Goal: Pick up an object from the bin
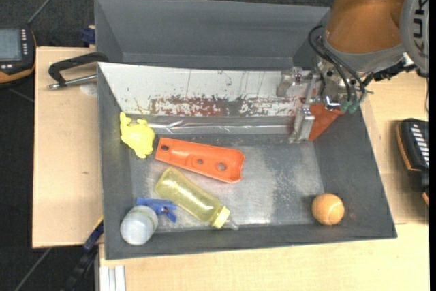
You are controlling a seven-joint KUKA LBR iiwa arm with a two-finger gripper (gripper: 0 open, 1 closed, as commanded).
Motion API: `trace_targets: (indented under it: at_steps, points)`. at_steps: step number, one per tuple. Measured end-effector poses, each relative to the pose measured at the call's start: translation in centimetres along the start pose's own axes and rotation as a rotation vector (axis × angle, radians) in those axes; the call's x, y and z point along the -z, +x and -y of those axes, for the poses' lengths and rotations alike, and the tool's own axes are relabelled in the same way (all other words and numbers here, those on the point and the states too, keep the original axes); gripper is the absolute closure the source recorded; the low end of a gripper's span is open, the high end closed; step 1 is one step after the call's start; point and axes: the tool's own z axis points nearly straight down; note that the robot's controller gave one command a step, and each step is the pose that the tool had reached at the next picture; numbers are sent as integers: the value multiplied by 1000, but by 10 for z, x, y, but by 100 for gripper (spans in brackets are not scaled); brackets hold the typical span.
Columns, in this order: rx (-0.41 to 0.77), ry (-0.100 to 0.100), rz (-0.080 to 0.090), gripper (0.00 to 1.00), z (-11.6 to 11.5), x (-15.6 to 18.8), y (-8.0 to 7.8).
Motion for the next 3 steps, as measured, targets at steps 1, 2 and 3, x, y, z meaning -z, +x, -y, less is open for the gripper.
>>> trace_targets:
  at_steps: [1, 2, 3]
  points:
    - [1, 1, 9, 0, 0, 5, -1]
    - [63, 1, 9, 0, -37, -42, 9]
    - [-48, -1, 5, 0, -62, -61, 14]
